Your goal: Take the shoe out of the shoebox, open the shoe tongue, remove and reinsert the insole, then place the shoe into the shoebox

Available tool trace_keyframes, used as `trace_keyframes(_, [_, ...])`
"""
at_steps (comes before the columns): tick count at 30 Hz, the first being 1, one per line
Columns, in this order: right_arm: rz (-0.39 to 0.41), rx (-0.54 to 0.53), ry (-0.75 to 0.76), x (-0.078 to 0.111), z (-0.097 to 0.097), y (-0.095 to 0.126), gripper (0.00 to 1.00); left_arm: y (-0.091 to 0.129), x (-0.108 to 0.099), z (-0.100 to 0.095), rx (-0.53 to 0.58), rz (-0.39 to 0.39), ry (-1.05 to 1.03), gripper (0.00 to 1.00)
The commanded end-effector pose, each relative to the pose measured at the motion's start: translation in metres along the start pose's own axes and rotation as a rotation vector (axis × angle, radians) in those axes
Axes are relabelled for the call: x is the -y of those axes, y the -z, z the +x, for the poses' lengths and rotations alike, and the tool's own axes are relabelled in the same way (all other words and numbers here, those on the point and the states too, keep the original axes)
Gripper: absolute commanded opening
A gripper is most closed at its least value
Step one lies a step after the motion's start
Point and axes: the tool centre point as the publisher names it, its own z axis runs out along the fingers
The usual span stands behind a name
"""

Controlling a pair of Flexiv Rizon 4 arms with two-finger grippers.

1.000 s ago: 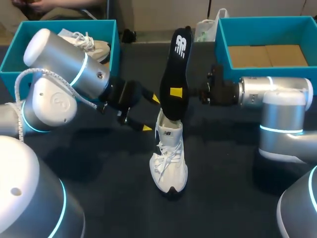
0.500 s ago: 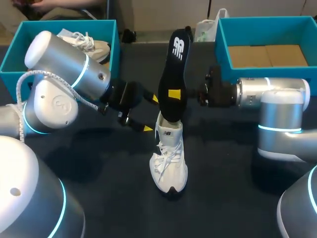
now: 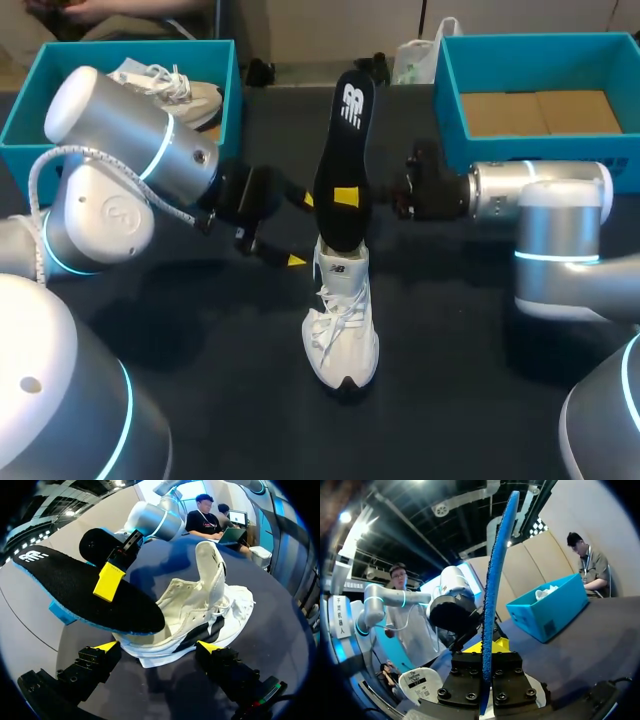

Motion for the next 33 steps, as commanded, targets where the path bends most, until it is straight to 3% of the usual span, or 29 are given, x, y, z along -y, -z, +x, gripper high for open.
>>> trace_keyframes(1, [0.004, -0.012, -0.003, 0.004, -0.005, -0.002, 0.0, -0.003, -0.001, 0.003, 0.004, 0.0, 0.003, 1.0])
trace_keyframes(33, [0.06, -0.011, -0.116, 0.041, -0.001, 0.0, 0.0, -0.004, -0.001, -0.008, 0.018, -0.015, 0.009, 1.0])
